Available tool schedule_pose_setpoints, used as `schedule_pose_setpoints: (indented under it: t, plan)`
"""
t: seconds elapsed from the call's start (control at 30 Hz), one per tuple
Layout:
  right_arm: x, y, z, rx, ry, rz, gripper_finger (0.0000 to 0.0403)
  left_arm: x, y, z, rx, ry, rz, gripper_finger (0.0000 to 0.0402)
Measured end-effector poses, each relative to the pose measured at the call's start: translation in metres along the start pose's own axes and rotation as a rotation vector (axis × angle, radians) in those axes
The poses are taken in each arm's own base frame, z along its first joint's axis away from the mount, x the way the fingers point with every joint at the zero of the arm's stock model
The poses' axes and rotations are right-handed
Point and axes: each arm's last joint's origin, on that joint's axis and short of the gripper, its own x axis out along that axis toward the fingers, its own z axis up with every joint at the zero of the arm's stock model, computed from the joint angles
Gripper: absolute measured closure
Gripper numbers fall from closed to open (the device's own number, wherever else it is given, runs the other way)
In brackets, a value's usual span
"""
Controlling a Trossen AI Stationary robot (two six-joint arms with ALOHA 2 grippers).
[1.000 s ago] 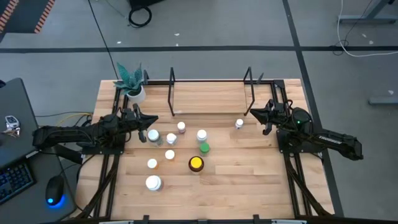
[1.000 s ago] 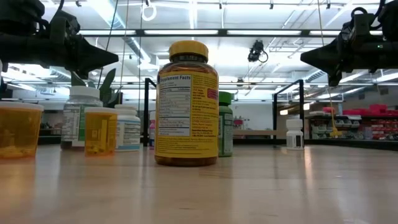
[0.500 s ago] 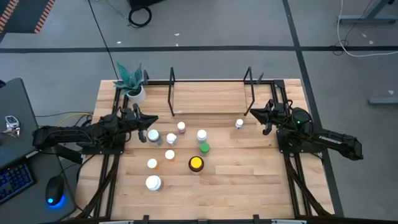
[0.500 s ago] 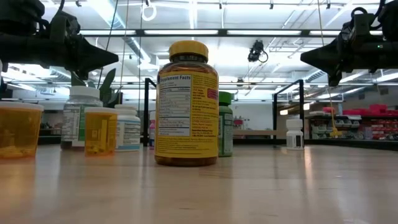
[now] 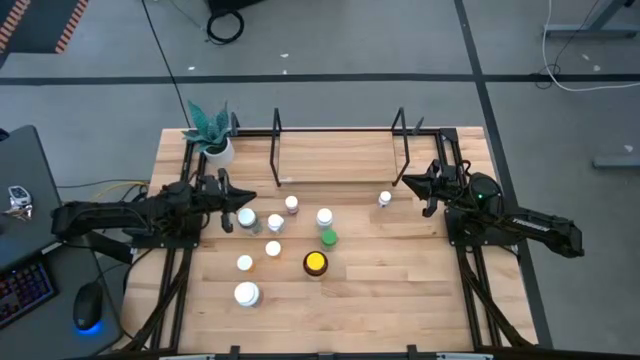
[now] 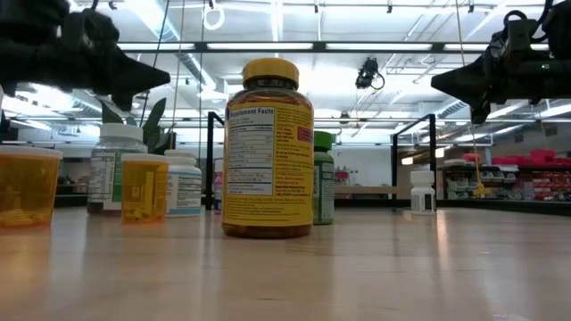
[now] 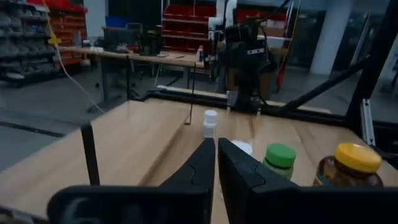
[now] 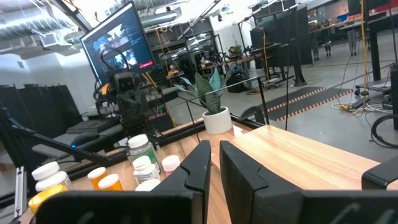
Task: Pick and place medicine bottles onto shelf by color
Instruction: Put the pink pill bottle on the shelf
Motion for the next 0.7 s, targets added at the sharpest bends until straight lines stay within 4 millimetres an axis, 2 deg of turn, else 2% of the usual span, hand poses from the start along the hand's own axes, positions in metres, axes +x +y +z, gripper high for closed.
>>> schedule_pose_setpoints:
  t: [0.07,0.17,0.3,0.5,0.7]
  plan:
    - [0.0,0.0,0.0,0.0,-0.001,0.0,0.0361,0.003,-0.001,0.016,0.016,0.035,0.003,0.0382]
    - [0.0,0.0,0.0,0.0,-0.001,0.0,0.0361,0.009,-0.003,0.026,0.018,0.134,0.011,0.0383]
    - [0.0,0.0,0.0,0.0,0.0,0.0,0.0361,0.019,-0.004,0.035,-0.077,0.176,0.047,0.0382]
    - [0.0,0.0,0.0,0.0,-0.001,0.0,0.0361,0.044,-0.007,0.044,-0.135,0.346,0.079,0.0388]
    - [0.0,0.0,0.0,0.0,0.0,0.0,0.0361,0.069,-0.012,0.057,-0.149,0.437,0.087,0.035]
